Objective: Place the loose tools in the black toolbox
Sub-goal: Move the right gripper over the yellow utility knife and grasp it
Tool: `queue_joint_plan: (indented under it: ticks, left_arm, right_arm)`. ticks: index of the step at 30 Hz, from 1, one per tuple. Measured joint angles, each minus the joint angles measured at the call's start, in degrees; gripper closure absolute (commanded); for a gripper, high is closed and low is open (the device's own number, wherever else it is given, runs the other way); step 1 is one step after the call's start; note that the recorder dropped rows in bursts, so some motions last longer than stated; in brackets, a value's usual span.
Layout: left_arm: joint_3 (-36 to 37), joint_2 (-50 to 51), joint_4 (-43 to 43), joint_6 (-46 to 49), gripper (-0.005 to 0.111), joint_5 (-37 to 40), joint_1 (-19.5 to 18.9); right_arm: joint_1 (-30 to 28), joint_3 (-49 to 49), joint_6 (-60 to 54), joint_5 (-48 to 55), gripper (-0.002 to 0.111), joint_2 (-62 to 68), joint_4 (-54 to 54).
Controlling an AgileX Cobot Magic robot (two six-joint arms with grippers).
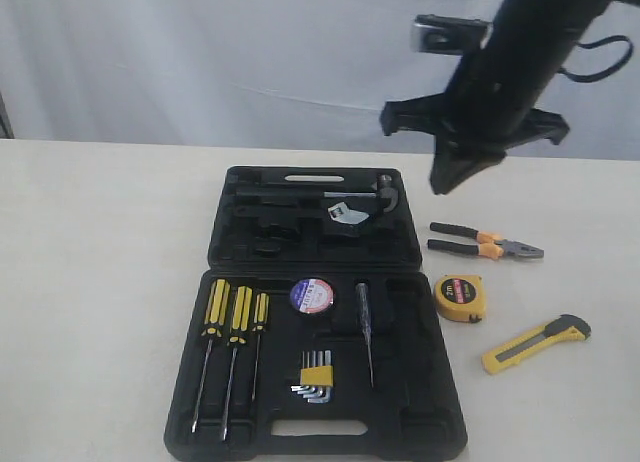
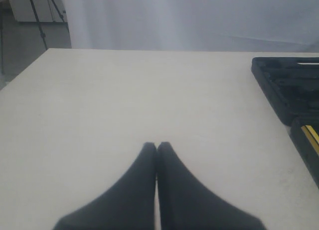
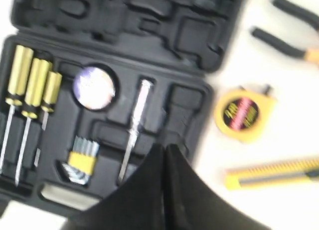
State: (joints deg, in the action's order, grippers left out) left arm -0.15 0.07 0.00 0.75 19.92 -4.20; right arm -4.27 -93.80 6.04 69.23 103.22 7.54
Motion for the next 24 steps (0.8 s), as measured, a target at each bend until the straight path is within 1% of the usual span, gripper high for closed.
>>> queue_joint_plan:
  ticks: [5,9,16,21,23,24]
  left_arm:
    - [0.0,0.0,0.0,0.0,0.107,0.0,0.0]
    - [0.0,0.0,0.0,0.0,0.107,0.0,0.0]
    - [0.0,0.0,0.0,0.0,0.107,0.0,0.0]
    - [0.0,0.0,0.0,0.0,0.107,0.0,0.0]
    - [0.0,0.0,0.0,0.0,0.107,0.0,0.0]
    - [0.0,0.0,0.0,0.0,0.107,0.0,0.0]
  right_arm:
    - [-4.7,11.56,1.29,-0.36,0.108,-7.64,-0.92]
    - [-7.41,19.89,3.28,-3.39,0.108,-11.56,-1.33]
    - [-7.83,32.43,7.47,-15.33,0.108,-12.34,-1.44]
    - [-7.83,38.79,10.32,-23.79,0.108,-12.34,-1.44]
    - [-7.83,40.32,11.52,-25.89,0.106,-12.34,-1.44]
    - [-7.83,40.75,12.09,-26.43,0.103,-12.34,-1.44]
